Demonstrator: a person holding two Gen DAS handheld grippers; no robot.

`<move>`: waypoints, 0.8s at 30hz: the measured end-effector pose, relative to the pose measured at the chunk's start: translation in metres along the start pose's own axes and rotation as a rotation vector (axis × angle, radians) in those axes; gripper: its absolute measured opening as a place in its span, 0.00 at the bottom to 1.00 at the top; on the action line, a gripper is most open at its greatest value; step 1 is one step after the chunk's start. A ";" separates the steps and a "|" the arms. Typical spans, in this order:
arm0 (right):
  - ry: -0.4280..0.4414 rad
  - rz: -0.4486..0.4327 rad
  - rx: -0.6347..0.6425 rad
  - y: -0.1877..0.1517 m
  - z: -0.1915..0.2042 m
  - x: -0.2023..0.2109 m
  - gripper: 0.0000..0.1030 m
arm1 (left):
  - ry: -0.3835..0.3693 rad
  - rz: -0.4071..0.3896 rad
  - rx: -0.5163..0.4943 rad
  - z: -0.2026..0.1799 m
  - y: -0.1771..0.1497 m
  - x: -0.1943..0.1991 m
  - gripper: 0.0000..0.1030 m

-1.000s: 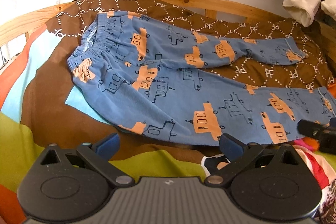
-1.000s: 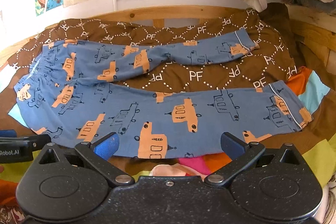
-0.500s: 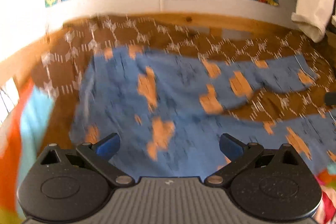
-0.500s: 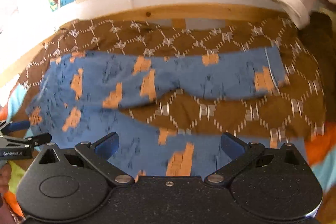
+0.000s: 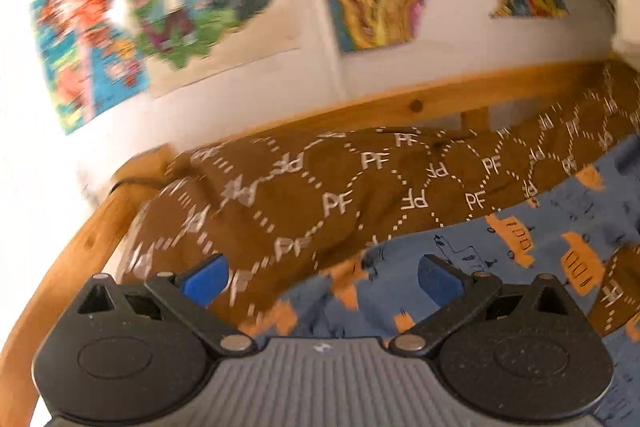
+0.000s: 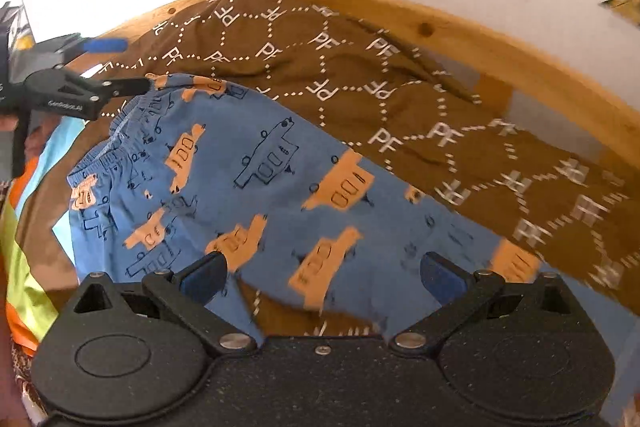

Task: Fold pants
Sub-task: 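Move both grippers to the pant leg hems and close on them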

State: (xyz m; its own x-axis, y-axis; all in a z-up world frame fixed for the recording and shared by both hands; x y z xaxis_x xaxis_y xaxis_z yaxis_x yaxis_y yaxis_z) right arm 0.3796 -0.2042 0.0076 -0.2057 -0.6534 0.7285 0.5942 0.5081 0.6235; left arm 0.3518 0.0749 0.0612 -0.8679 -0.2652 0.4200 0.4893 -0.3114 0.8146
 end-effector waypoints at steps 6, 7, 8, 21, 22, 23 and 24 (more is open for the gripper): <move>-0.188 0.046 0.084 0.020 -0.067 -0.025 0.98 | -0.094 0.040 -0.176 -0.034 0.001 -0.051 1.00; -0.183 0.059 0.044 0.022 -0.079 -0.030 0.92 | -0.105 0.044 -0.195 -0.036 0.002 -0.058 0.97; -0.176 0.072 0.004 0.023 -0.090 -0.036 0.84 | -0.114 0.049 -0.207 -0.037 0.001 -0.061 0.93; -0.078 0.183 0.016 0.010 -0.117 -0.073 0.61 | -0.268 0.266 -0.366 -0.037 -0.013 -0.086 0.23; -0.071 0.203 0.020 0.007 -0.117 -0.077 0.55 | -0.260 0.281 -0.388 -0.038 -0.016 -0.087 0.13; -0.070 0.208 0.028 0.005 -0.116 -0.080 0.50 | -0.259 0.291 -0.398 -0.039 -0.018 -0.086 0.08; -0.069 0.208 0.034 0.004 -0.114 -0.082 0.47 | -0.259 0.289 -0.398 -0.039 -0.018 -0.085 0.05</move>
State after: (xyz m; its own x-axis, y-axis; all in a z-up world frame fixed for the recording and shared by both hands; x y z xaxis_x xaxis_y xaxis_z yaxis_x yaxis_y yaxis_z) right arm 0.4874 -0.2129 -0.0818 -0.1348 -0.4932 0.8594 0.6031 0.6473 0.4661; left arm 0.4203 0.0671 -0.0046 -0.6617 -0.1733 0.7295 0.6612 -0.5936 0.4588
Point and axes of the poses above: each gripper's, at about its wrist camera, not at the fingertips, and x roughly against the way its jaws point, z to its left, y to its top, the point moved 9 cm from there along -x, roughly the way its jaws point, and after that the axes turned 14 degrees about y, right-handed, at the moved point
